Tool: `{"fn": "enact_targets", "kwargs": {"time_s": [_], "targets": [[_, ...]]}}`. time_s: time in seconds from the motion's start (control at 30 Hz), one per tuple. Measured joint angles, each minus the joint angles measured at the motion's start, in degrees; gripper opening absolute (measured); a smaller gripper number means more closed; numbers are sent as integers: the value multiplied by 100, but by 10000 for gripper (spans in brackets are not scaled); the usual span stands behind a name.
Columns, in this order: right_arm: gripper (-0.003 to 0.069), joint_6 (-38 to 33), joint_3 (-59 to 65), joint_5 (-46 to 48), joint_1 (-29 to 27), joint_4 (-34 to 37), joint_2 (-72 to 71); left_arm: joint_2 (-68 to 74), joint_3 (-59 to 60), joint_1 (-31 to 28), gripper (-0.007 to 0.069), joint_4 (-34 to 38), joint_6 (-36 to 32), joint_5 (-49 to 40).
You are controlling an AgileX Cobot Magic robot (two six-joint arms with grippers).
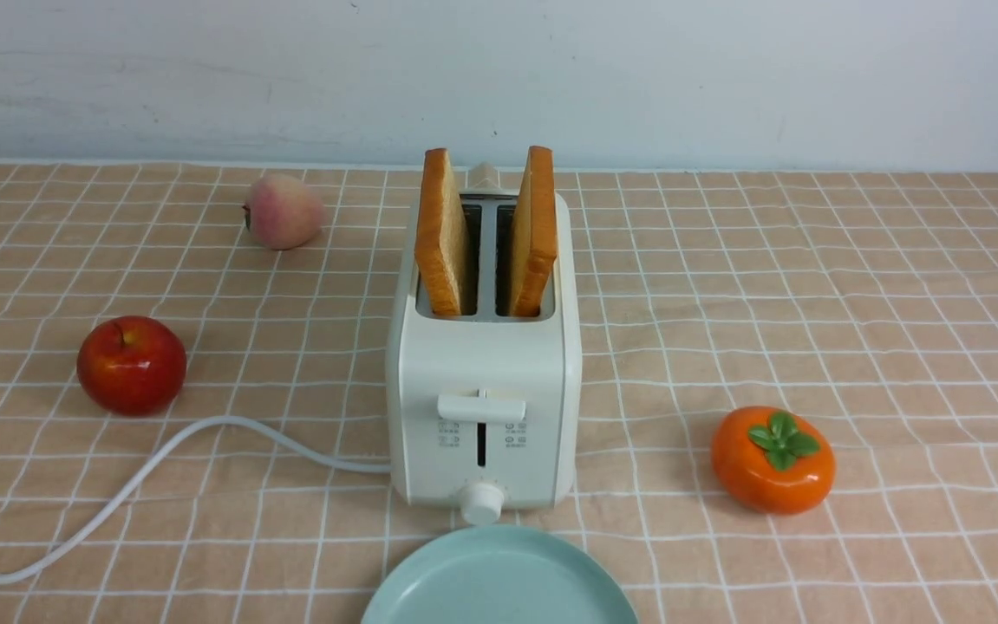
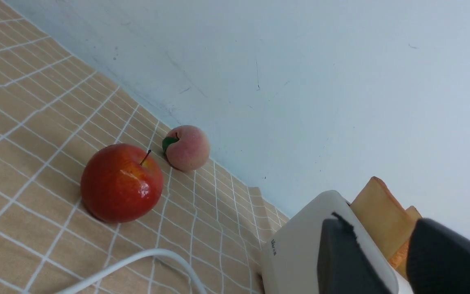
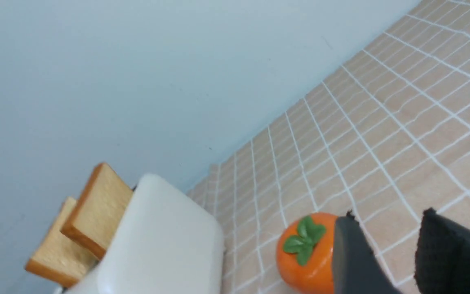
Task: Take toasted bread from bread machine on light coffee tablecloth place on plate.
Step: 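Reach for a toast slice standing in the toaster with the left gripper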
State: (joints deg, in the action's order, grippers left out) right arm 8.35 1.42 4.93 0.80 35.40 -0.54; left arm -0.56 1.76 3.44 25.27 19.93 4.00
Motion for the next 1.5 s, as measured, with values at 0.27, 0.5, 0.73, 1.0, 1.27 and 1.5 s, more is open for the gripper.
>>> {"fn": "enact_targets", "kwargs": {"time_s": [0.27, 0.5, 0.73, 1.0, 1.27, 1.5], "targets": [[240, 18, 0, -126, 0, 475, 0, 0, 0, 0, 238, 29, 0, 118], [204, -173, -1008, -343, 0, 623, 20, 0, -333, -11, 158, 305, 239, 1633], [109, -945, -3776, 2087, 0, -57, 1717, 856, -2679, -28, -14, -798, -281, -765], [-3, -1369, -5362, 5340, 0, -861, 4408, 4355, -5235, -28, -14, -1474, -989, -6460], [-6, -1461, -5361, 5746, 0, -1097, 5503, 6361, -6303, -28, -14, 11, -2104, -6619], [-1, -1468, -5361, 5258, 0, -794, 5525, 7615, -7972, 338, -14, 54, -2180, -6841]]}}
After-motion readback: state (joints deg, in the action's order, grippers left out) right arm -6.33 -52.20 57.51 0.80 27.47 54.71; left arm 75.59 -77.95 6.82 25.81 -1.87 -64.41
